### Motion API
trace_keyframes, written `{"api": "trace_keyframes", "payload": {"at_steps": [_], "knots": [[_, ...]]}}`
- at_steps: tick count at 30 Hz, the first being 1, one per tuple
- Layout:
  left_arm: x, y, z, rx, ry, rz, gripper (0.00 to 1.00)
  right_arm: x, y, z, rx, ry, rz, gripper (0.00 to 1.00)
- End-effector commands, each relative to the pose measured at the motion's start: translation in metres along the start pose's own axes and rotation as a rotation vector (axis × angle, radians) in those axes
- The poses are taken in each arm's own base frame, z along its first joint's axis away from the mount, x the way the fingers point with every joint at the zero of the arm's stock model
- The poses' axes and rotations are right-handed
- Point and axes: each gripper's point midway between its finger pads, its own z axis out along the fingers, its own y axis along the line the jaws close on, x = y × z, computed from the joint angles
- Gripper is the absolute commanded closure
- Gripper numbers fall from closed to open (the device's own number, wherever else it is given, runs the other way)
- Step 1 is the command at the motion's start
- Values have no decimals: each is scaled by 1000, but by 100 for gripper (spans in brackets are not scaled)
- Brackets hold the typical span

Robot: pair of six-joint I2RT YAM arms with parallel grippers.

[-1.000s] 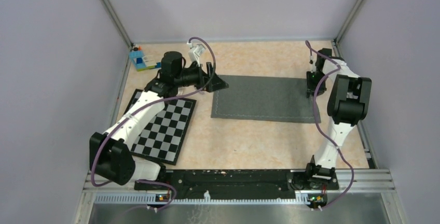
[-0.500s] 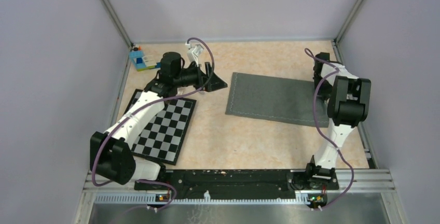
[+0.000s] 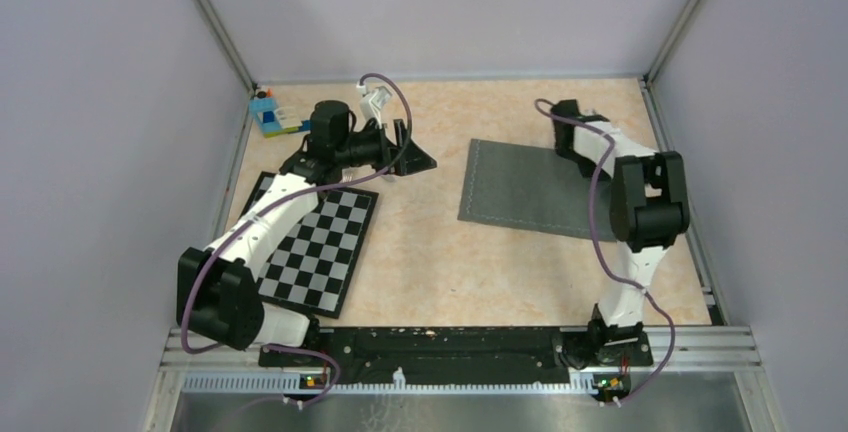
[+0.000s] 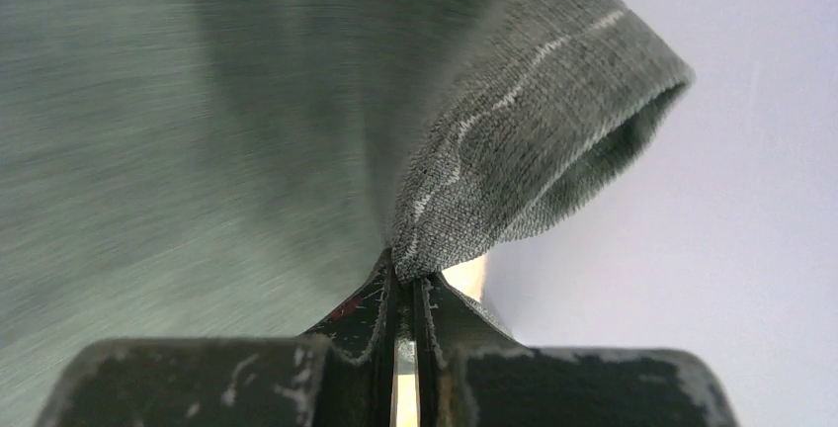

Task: Fold the napkin into a case and place the utensils inside
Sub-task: Fold the rectangle-folded napkin at the center of the board.

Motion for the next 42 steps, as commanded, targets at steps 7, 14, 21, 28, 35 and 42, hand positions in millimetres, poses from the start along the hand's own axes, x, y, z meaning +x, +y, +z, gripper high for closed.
{"api": "trace_keyframes", "payload": {"at_steps": [7,14,21,28,35,42], "knots": [[-9,2,-2,11,-32,30,1,-36,145,-132,-355,-187,-218,100],[-11,6,-4,-1,-39,29,1,-58,189,-184,-539,-234,-213,100],[-11,8,-4,13,-32,8,1,-68,201,-201,-635,-253,-187,100],[-11,9,-6,16,-36,1,1,-83,219,-214,-694,-268,-158,100],[-11,10,-5,23,-32,-6,1,-85,232,-217,-717,-259,-168,100],[-10,9,-6,26,-31,-9,1,-82,241,-222,-732,-260,-183,100]]}}
